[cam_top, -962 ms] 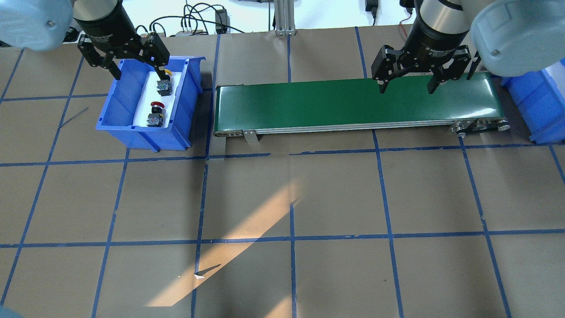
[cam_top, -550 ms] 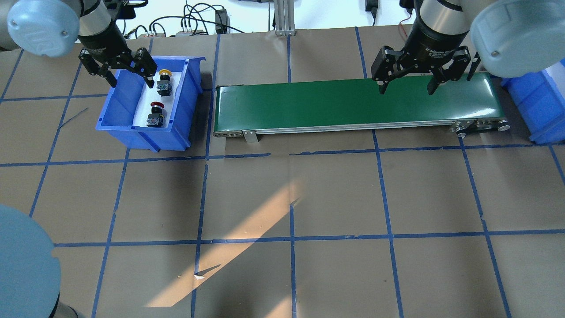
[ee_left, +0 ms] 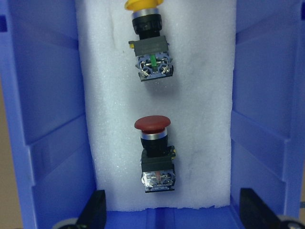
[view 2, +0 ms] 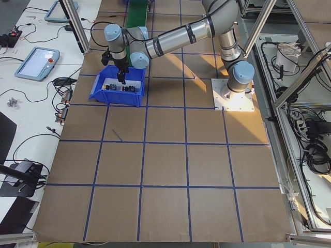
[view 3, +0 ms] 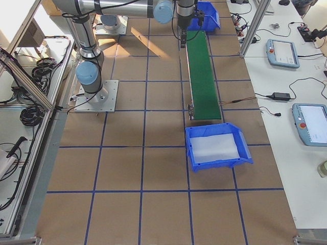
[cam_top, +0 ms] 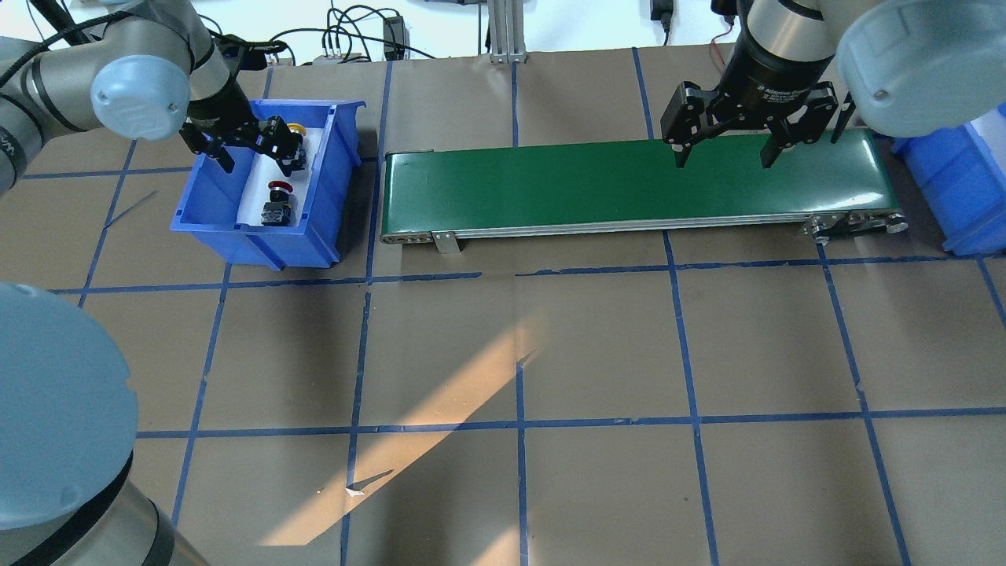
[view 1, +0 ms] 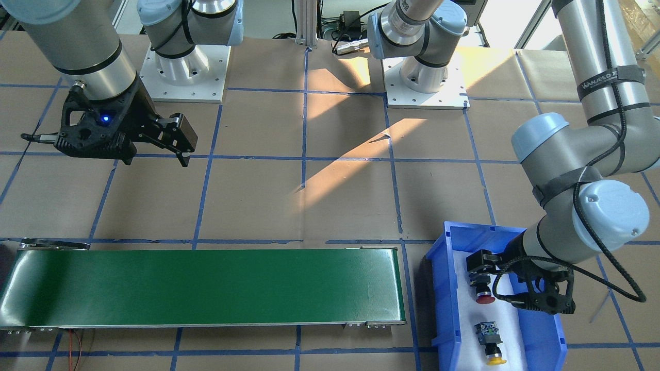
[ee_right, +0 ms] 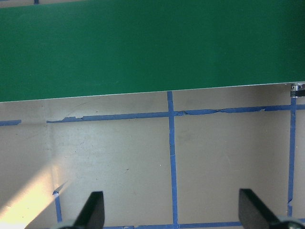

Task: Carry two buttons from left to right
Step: 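Grasp the red-capped button with the left gripper and lift it, then carry the red-capped button with the left gripper over the conveyor belt, then lower the red-capped button onto the belt and open the left gripper, then move the left gripper back into the blue bin over the yellow-capped button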

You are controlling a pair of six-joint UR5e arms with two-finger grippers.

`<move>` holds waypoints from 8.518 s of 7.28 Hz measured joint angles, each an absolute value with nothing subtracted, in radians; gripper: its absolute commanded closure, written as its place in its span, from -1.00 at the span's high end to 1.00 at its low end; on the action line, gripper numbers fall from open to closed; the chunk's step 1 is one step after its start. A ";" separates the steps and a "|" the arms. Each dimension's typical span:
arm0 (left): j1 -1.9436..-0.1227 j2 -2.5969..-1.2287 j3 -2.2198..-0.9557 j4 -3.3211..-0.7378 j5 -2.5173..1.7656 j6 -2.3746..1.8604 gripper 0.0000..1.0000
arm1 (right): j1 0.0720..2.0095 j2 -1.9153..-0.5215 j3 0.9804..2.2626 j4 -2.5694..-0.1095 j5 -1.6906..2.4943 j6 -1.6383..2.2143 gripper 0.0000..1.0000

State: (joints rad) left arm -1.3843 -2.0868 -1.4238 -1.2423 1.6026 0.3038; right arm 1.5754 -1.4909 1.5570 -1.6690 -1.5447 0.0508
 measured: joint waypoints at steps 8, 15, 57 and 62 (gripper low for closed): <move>-1.366 -2.171 -1.456 -1.169 1.602 0.323 -0.21 | 1.575 -1.491 1.555 -1.669 -1.545 0.048 1.00; -1.384 -2.051 -1.424 -1.228 1.608 0.301 -0.29 | 1.575 -1.493 1.557 -1.668 -1.545 0.048 1.00; -1.462 -2.001 -1.305 -1.321 1.548 -0.142 1.00 | 1.575 -1.491 1.558 -1.669 -1.545 0.049 1.00; -1.369 -2.227 -1.286 -1.064 1.547 -0.025 0.92 | 1.575 -1.493 1.568 -1.669 -1.546 0.051 1.00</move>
